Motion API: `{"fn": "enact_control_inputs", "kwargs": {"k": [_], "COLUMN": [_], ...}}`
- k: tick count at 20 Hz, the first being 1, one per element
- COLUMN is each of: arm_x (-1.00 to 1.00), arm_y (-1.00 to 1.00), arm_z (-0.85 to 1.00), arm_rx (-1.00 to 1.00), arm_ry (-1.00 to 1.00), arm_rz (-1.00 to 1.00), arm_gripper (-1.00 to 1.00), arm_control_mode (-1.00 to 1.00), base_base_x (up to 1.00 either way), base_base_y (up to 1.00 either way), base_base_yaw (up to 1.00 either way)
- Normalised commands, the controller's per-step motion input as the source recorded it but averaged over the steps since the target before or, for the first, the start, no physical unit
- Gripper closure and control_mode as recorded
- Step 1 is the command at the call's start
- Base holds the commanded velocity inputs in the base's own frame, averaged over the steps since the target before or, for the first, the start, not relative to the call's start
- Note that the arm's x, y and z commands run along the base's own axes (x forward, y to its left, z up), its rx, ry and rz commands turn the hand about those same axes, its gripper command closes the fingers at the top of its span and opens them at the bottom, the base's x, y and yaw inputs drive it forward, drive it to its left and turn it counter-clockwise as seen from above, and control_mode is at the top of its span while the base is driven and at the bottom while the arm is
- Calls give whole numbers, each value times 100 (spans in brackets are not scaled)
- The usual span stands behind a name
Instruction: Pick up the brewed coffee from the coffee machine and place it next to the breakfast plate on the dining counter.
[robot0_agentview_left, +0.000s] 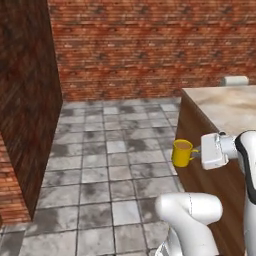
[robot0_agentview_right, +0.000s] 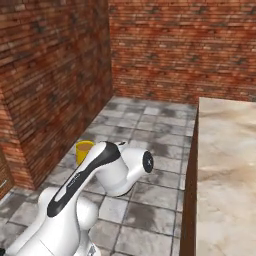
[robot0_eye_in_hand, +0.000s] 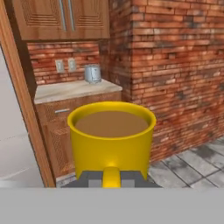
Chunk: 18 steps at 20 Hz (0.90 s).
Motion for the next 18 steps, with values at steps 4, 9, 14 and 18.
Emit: {"fn": "enact_control_inputs", "kwargs": {"k": [4,9,14,18], "arm_x": [0,0,0,0], "arm_y": [0,0,0,0], "arm_z": [0,0,0,0], "arm_rx": [0,0,0,0], "arm_ry": [0,0,0,0], "arm_rz": [0,0,0,0], "arm_gripper": [100,100,100,100], "arm_control_mode": [100,100,100,100], "base_base_x": [100,100,100,100], "base_base_y": [2,12,40,42], "base_base_yaw": [-16,-27,-26,-20]}}
